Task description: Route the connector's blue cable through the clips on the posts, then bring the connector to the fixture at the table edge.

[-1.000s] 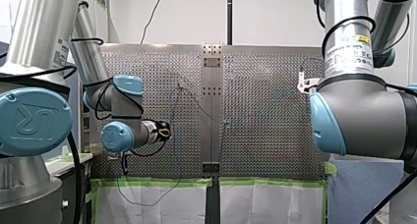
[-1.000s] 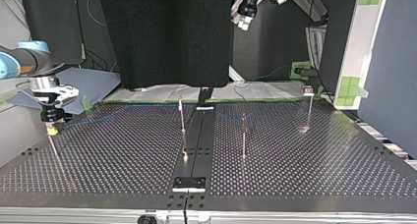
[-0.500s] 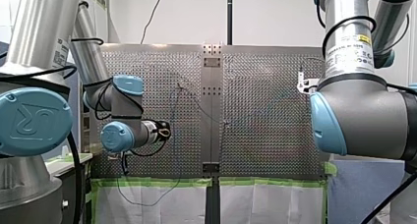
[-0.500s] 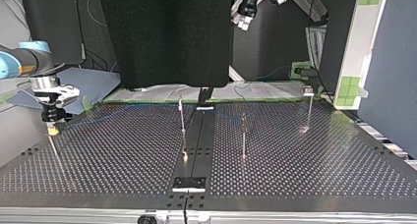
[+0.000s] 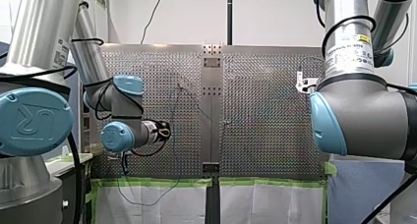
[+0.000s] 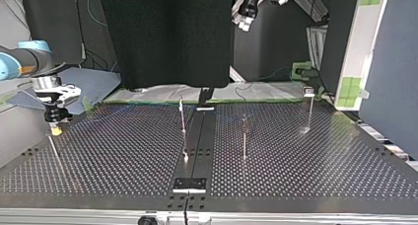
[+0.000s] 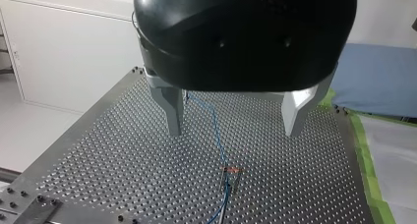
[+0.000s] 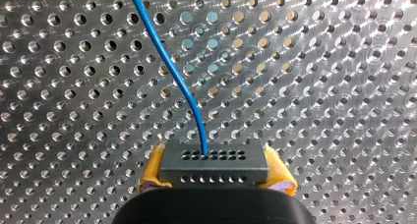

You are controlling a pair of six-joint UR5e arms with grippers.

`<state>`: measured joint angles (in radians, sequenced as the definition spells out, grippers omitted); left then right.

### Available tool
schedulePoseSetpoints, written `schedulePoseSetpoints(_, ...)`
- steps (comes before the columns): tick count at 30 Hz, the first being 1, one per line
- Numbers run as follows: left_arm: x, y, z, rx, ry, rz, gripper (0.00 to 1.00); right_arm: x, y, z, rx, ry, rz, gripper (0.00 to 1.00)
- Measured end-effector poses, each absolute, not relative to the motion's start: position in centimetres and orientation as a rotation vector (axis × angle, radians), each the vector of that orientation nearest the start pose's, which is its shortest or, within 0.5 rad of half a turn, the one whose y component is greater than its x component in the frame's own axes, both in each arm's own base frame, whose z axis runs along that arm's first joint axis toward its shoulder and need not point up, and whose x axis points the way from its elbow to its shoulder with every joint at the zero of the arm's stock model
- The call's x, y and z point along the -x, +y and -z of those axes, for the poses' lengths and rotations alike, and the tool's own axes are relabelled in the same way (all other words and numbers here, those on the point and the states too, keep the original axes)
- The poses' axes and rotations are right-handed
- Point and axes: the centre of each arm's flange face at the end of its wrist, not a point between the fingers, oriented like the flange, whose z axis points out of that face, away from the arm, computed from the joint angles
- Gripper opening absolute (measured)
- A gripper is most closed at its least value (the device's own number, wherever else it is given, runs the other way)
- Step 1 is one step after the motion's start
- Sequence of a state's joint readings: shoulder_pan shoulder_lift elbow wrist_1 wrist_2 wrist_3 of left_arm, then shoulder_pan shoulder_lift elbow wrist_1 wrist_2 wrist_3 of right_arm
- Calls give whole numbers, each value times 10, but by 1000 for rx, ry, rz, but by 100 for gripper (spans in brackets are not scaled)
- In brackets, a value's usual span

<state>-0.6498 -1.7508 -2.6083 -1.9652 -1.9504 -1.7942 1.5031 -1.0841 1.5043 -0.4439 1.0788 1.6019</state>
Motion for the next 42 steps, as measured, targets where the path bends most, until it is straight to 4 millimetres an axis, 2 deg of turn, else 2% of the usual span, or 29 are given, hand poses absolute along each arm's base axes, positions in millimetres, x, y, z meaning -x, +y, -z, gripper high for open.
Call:
schedulePoseSetpoints(1,-181,-258,-109,-50,1620,369,100,-136,-658,-281,-1490,-983,-1542,65)
schedulePoseSetpoints(10,-181,-258,-109,-50,1620,369,100,-136,-658,-280,-1491,-983,-1542,68)
schedulePoseSetpoints(11,-181,-258,-109,-50,1621,369,100,-136,-658,-280,-1491,-983,-1542,75)
schedulePoseSetpoints(12,-181,-258,-109,-50,1621,369,100,-136,-658,-280,-1491,-984,-1542,75)
schedulePoseSetpoints(13,-181,-258,-109,-50,1621,369,100,-136,-658,-280,-1492,-985,-1541,80)
schedulePoseSetpoints(14,-181,-258,-109,-50,1621,368,100,-136,-658,-280,-1492,-985,-1541,89)
schedulePoseSetpoints(15,-181,-258,-109,-50,1621,368,100,-136,-658,-280,-1492,-985,-1541,89)
schedulePoseSetpoints(16,-181,-258,-109,-50,1621,368,100,-136,-657,-279,-1494,-988,-1541,99)
schedulePoseSetpoints(42,-181,-258,-109,-49,1622,365,100,-136,-658,-280,-1491,-984,-1541,99)
